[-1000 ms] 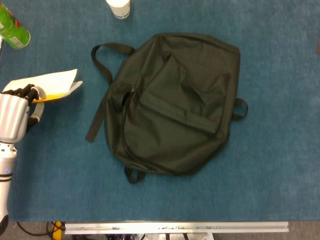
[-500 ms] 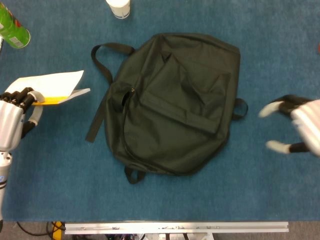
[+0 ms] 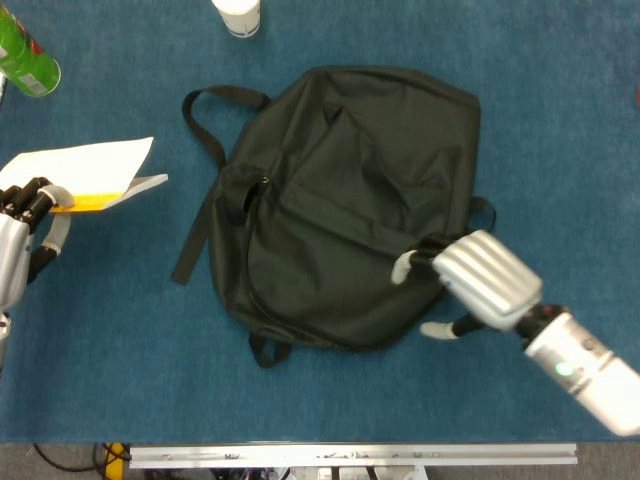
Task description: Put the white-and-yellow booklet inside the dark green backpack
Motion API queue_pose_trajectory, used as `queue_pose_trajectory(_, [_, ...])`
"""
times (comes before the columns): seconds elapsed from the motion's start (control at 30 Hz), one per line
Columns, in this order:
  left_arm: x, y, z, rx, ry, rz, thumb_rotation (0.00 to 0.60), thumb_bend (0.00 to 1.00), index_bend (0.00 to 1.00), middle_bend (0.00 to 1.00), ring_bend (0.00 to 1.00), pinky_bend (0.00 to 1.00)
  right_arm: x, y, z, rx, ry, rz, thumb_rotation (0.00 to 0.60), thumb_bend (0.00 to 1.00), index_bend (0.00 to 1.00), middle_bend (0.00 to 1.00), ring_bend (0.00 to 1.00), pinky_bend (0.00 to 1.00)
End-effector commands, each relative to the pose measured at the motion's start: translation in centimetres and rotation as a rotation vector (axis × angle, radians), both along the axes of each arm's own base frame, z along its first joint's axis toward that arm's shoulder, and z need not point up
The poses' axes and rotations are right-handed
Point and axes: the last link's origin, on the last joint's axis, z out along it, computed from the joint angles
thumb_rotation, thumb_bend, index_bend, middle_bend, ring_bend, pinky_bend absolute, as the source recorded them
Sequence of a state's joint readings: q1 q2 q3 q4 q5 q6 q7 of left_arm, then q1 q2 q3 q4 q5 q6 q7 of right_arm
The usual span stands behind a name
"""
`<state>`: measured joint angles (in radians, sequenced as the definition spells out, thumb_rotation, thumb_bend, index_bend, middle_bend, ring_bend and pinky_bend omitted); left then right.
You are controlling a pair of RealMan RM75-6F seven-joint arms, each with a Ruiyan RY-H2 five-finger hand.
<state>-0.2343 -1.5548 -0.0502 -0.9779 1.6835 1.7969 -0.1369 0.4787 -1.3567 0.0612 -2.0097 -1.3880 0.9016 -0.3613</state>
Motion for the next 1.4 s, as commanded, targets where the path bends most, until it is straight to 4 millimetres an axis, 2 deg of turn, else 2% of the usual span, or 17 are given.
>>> queue_pose_trajectory(0.03, [0.0, -0.1, 0.1, 0.000, 0.004, 0.007, 0.600, 0.47, 0.70, 0.79, 0.73, 0.84, 0.8, 0.0, -2.2, 0.052, 0.038, 0.030, 0.600, 0.00, 0.42, 0.44, 0.33, 0.50])
queue_pose_trajectory(0.27, [0.1, -0.3, 0.1, 0.000, 0.011, 0.017, 0.600, 0.47, 0.71, 0.79, 0.73, 0.84, 2.0, 0.3, -5.0, 0.111, 0.075, 0.064, 0.600, 0.00, 0.42, 0.43, 0.31, 0.50])
queue_pose_trajectory(0.63, [0.1, -0.5, 0.3, -0.002, 0.013, 0.024, 0.600, 0.47, 0.71, 0.79, 0.73, 0.84, 3.6, 0.8, -8.5, 0.094, 0.118, 0.149, 0.600, 0.00, 0.42, 0.42, 0.29, 0.50])
queue_pose_trajectory(1.13, [0.0, -0.5, 0.3, -0.008, 0.016, 0.035, 0.600, 0.47, 0.71, 0.79, 0.73, 0.84, 5.6, 1.2, -11.5, 0.064, 0.146, 0.203, 0.600, 0.00, 0.41, 0.42, 0.29, 0.50])
queue_pose_trajectory(1.4, [0.0, -0.6, 0.3, -0.016, 0.012, 0.035, 0.600, 0.47, 0.71, 0.79, 0.73, 0.84, 5.9, 1.5, -12.7, 0.050, 0.169, 0.217, 0.600, 0.00, 0.42, 0.42, 0.29, 0.50])
